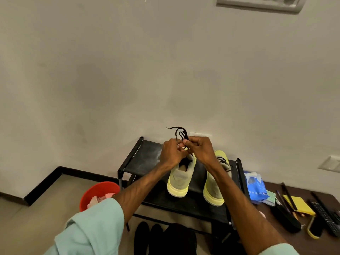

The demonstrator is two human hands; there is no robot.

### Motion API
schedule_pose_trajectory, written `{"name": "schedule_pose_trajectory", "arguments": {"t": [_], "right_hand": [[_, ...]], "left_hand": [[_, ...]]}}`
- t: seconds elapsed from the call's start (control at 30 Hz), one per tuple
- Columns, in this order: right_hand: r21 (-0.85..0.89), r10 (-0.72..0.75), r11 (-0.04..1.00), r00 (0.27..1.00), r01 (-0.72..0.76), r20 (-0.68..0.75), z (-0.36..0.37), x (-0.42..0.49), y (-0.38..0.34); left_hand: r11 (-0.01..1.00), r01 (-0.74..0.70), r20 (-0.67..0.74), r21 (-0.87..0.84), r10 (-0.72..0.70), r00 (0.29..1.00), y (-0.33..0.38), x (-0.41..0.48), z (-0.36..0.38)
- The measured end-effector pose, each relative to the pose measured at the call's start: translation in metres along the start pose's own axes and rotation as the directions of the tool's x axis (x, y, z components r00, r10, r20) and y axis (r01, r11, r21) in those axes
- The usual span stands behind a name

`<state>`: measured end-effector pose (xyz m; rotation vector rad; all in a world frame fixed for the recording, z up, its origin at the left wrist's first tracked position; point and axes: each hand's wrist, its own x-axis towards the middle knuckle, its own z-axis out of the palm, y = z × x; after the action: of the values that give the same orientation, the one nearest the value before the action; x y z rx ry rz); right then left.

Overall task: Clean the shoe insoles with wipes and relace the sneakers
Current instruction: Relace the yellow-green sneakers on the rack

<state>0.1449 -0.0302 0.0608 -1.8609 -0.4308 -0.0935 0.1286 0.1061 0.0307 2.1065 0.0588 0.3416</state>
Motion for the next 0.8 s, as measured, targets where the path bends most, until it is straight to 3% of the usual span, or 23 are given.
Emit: {"name": "schedule_pose_trajectory", "arguments": {"t": [0.23,0.4,0.5,0.67,0.8], "right_hand": [[-0.213,-0.048,0.975,0.995,0.066,0.088,-0.019,-0.016,0.009],[-0.282,0.116,0.958,0.973,-0.056,0.2,-0.026,-0.025,0.022],[-0.422,0.138,0.906,0.959,-0.022,0.247,-0.016,-0.025,0.027],[-0.795,0.167,0.596,0.952,0.111,0.258,0.0,-0.017,0.035],[-0.924,0.201,0.343,0.948,0.166,0.245,0.011,-0.014,0.027]], "left_hand": [[0.981,-0.182,0.122,0.064,0.173,0.977,-0.006,-0.001,-0.007],[0.901,-0.398,0.32,0.172,0.331,0.888,-0.015,0.015,-0.028],[0.882,-0.426,0.388,0.201,0.328,0.861,-0.017,0.02,-0.033],[0.882,-0.433,0.502,0.188,0.293,0.814,-0.022,0.019,-0.041],[0.895,-0.388,0.549,0.22,0.215,0.808,-0.028,0.012,-0.038]]}}
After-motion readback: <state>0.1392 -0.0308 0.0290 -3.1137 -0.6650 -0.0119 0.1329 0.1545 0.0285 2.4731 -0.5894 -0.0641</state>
